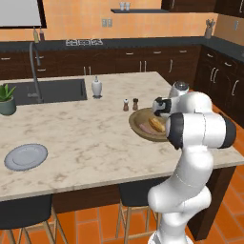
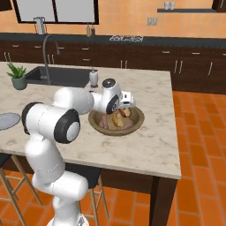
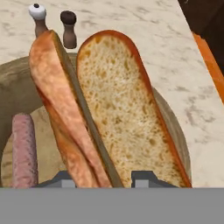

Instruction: Place one bun and one sausage from the bowl on each plate.

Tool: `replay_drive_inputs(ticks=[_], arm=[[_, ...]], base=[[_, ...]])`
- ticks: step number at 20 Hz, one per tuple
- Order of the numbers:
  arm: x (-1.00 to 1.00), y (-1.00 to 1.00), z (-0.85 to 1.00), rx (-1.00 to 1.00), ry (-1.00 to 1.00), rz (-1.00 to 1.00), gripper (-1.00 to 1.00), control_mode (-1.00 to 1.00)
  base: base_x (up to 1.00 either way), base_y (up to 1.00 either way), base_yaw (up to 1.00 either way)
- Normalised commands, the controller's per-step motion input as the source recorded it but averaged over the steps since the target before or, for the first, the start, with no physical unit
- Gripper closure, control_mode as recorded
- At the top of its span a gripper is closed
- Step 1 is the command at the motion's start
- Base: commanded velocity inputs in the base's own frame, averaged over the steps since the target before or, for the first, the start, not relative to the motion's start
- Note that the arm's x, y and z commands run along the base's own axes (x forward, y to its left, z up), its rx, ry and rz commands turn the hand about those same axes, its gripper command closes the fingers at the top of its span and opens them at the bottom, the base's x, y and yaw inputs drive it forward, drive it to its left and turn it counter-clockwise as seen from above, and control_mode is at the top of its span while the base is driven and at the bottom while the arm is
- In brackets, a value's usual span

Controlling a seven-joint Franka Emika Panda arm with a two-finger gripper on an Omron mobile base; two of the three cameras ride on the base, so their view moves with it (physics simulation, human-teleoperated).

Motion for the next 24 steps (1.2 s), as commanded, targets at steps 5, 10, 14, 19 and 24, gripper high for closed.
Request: replay_drive_inputs(ticks=[5, 10, 14, 19, 24], arm=[[-0.92, 0.46, 0.69, -0.02, 0.0, 0.0, 1.0, -1.0], [-0.4, 0.31, 0.0, -0.02, 0.02, 0.0, 1.0, -1.0], [0.0, 0.0, 0.0, 0.0, 0.0, 0.0, 1.0, 1.0], [0.0, 0.0, 0.0, 0.0, 0.0, 0.0, 1.0, 1.0], [0.0, 0.0, 0.0, 0.0, 0.0, 0.0, 1.0, 1.0]], base=[[0.0, 0.0, 0.0], [0.0, 0.0, 0.0], [-0.6, 0.87, 0.0], [-0.66, 1.0, 0.0], [-0.27, 1.0, 0.0]])
